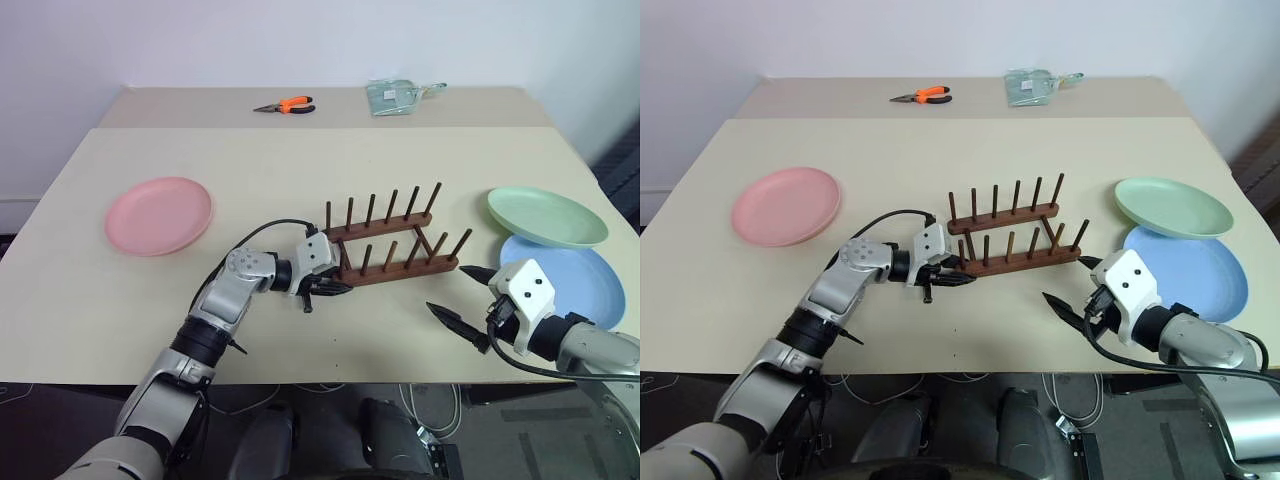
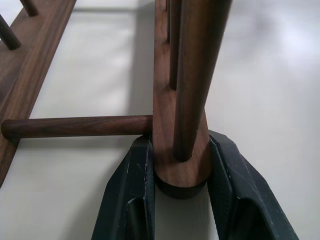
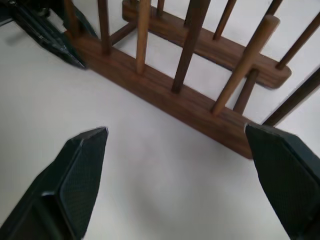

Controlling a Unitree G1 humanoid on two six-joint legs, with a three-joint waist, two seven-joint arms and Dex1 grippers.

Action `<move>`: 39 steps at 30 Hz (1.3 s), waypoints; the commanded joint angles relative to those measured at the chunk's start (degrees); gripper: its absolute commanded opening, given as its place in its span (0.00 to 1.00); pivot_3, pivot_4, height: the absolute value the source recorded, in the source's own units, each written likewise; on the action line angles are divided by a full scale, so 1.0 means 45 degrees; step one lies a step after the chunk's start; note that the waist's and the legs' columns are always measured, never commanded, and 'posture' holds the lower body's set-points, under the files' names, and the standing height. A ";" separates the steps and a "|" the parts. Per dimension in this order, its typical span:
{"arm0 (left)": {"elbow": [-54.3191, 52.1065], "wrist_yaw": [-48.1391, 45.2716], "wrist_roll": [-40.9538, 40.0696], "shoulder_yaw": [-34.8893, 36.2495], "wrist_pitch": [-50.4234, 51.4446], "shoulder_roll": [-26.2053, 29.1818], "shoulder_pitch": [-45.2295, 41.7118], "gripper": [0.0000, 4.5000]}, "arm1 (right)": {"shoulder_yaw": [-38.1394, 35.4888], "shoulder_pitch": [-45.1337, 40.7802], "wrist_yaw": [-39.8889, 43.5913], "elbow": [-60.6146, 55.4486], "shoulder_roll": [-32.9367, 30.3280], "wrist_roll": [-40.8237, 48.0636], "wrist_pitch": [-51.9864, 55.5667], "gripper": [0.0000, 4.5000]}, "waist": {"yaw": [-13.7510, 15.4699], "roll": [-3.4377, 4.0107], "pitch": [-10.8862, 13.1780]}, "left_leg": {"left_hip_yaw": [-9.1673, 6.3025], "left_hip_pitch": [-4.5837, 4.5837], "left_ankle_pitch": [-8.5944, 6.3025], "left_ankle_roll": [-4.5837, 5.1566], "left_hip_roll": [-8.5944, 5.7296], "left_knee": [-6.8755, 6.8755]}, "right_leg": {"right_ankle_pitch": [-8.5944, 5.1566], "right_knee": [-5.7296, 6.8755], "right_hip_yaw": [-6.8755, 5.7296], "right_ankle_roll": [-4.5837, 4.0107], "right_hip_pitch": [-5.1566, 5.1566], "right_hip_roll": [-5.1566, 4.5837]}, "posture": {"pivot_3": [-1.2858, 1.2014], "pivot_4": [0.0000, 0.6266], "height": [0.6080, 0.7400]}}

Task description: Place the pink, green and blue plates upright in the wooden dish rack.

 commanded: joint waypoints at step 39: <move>-0.0244 0.5924 0.0952 -0.0001 0.1783 -0.0616 0.0205 0.21 | 0.3906 -0.5647 -0.2163 0.7489 0.0888 -0.5877 -0.2912 0.01 | -0.0081 0.0019 -0.0026 | 0.0009 0.0034 -0.0002 0.0003 -0.0004 0.0016 | 0.0006 0.0024 0.0010 -0.0005 0.0021 0.0008 | 0.52 0.24 1.00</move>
